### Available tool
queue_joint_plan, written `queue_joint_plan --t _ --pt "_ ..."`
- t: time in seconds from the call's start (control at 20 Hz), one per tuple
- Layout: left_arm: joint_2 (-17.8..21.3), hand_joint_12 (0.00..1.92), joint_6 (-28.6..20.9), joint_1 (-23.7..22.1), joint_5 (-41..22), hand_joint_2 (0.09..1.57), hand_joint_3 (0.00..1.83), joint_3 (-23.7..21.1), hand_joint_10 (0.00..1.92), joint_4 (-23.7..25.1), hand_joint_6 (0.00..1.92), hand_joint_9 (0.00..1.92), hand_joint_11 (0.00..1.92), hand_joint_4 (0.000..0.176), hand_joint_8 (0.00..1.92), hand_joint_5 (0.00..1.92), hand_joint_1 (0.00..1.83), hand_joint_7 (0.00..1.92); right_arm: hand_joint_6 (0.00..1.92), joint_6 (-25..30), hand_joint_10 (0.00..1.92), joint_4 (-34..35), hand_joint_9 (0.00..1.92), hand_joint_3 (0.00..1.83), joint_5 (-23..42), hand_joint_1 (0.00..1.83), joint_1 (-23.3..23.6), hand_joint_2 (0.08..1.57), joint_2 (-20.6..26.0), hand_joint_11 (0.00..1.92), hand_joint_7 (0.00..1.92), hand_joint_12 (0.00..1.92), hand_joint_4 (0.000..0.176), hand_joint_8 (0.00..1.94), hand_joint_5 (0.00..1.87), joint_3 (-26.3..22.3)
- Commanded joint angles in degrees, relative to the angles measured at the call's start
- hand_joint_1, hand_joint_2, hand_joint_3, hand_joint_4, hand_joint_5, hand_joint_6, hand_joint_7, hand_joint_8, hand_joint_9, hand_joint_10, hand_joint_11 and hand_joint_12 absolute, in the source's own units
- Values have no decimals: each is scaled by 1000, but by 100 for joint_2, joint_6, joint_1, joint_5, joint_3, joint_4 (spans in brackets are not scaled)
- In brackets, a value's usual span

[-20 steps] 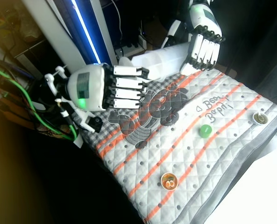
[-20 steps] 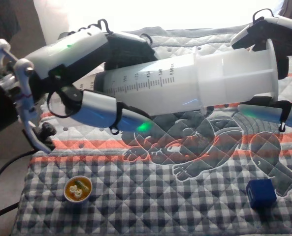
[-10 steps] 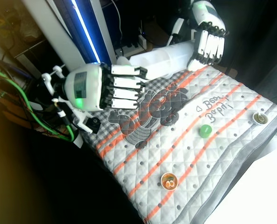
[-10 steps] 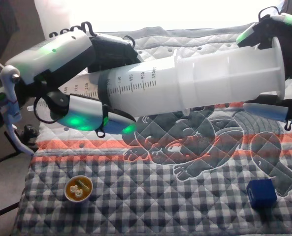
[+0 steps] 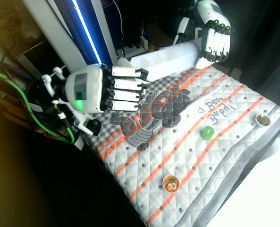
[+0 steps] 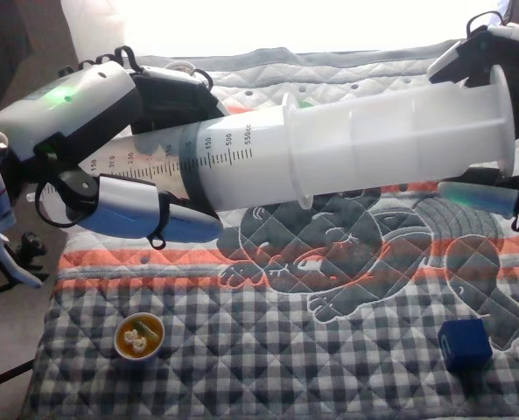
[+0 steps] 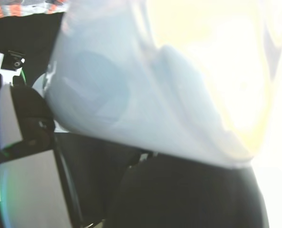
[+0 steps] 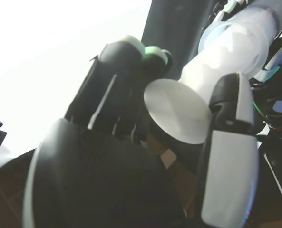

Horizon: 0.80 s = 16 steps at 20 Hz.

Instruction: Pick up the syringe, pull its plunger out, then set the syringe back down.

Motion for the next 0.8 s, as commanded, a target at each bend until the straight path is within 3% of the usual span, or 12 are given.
queue_joint_plan --t 0.0,0.1,0.35,0.75 --pt "115 1905 -20 -39 954 1182 1 44 1423 -363 1068 675 451 0 1372 870 1201 841 928 -48 1727 95 841 1 850 1243 7 1178 70 843 862 1921 0 1477 897 -4" --pt "114 1920 -20 -30 976 1182 1 42 1519 -375 1044 677 473 0 1403 876 1207 835 942 -50 1785 122 815 4 878 1237 -25 1189 82 833 824 1921 0 1533 890 -9" --pt "113 1921 -20 -2 1014 1167 0 39 1528 -405 984 725 567 0 1367 901 1224 877 930 -65 1726 130 862 0 895 1244 -46 1180 110 827 864 1920 0 1475 889 -22" --pt "112 1825 -20 18 1045 1156 0 36 1389 -428 985 738 555 0 1306 909 1222 902 877 -72 1814 194 846 0 914 1250 -112 1166 151 810 878 1921 0 1453 924 -27"
